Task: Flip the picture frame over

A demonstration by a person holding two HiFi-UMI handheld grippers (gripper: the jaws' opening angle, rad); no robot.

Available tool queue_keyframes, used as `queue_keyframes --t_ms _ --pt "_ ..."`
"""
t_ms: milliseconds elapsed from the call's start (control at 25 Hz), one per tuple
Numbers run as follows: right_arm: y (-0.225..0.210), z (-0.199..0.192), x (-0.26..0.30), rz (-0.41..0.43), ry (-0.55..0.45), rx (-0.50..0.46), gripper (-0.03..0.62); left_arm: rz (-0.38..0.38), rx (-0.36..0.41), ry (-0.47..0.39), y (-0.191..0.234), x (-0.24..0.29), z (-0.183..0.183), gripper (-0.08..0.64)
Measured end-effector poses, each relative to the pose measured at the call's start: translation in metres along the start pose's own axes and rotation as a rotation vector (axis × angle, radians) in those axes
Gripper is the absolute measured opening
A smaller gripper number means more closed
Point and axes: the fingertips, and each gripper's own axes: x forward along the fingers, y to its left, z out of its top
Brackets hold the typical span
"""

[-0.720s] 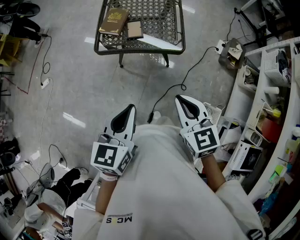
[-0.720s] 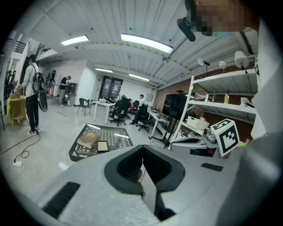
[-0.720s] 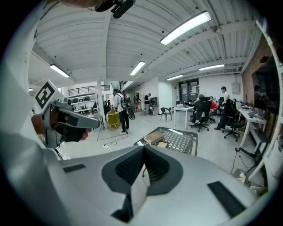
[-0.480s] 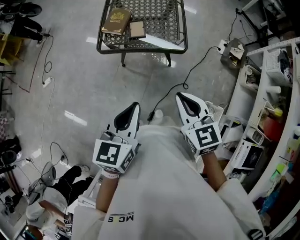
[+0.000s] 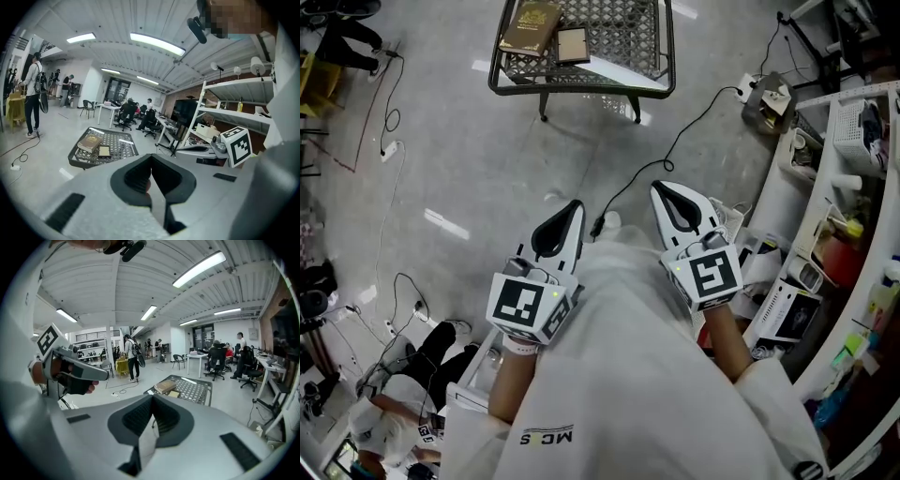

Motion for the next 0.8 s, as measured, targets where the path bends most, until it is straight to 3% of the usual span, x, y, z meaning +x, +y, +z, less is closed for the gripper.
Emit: queue_keyframes --t_ms 440,800 --pt "-0.026 0.019 0.065 0.002 0.037 0.014 0.017 -0.022 -0.049 0.038 0.053 0.047 0.020 0.025" --pt "-0.053 0.066 0.170 -0.055 0.084 0.039 0.017 -0.086 -0.078 0.085 0.155 0.102 0.076 0.025"
